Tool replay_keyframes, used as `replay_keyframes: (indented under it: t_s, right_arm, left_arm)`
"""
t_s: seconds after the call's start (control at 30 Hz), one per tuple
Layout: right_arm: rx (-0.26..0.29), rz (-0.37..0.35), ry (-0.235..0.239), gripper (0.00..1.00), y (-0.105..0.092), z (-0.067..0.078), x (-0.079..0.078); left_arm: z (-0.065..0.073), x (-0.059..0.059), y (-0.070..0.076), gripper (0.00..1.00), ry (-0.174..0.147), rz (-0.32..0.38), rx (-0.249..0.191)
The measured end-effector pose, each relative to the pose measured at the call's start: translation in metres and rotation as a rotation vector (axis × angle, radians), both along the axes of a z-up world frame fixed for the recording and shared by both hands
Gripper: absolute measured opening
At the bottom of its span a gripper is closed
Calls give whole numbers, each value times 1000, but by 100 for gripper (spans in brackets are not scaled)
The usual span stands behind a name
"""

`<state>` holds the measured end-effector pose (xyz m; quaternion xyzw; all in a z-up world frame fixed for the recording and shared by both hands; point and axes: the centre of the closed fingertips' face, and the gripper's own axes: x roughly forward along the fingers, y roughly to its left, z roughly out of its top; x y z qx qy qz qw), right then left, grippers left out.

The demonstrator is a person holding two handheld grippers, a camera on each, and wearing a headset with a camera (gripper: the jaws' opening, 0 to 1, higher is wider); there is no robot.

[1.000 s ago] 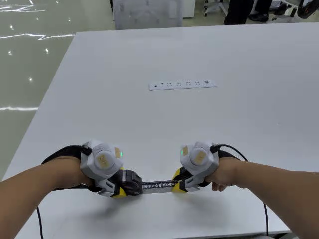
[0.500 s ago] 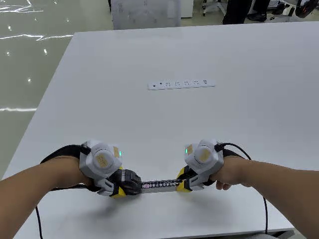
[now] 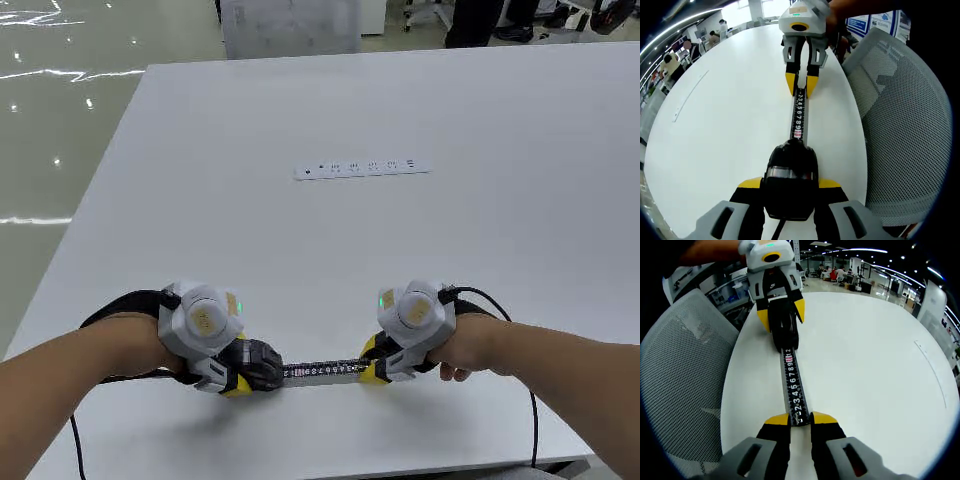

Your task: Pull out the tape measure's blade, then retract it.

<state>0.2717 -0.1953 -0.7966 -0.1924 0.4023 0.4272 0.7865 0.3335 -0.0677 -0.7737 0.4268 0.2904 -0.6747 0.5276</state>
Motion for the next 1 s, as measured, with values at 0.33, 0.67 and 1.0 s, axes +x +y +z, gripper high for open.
replay_keyframes:
  t_s: [0.33, 0.67, 1.0]
  right_arm:
    - [0, -5, 2, 13, -7, -1, -3]
    - [-7, -5, 1, 13, -13, -1, -7]
    - [-6, -6, -1, 13, -17, -1, -9]
  left_arm:
    - [0, 0, 0, 34, 1, 1, 1]
    - [-1, 0, 0, 35, 3, 1, 2]
    - [-1, 0, 0, 35, 3, 1, 2]
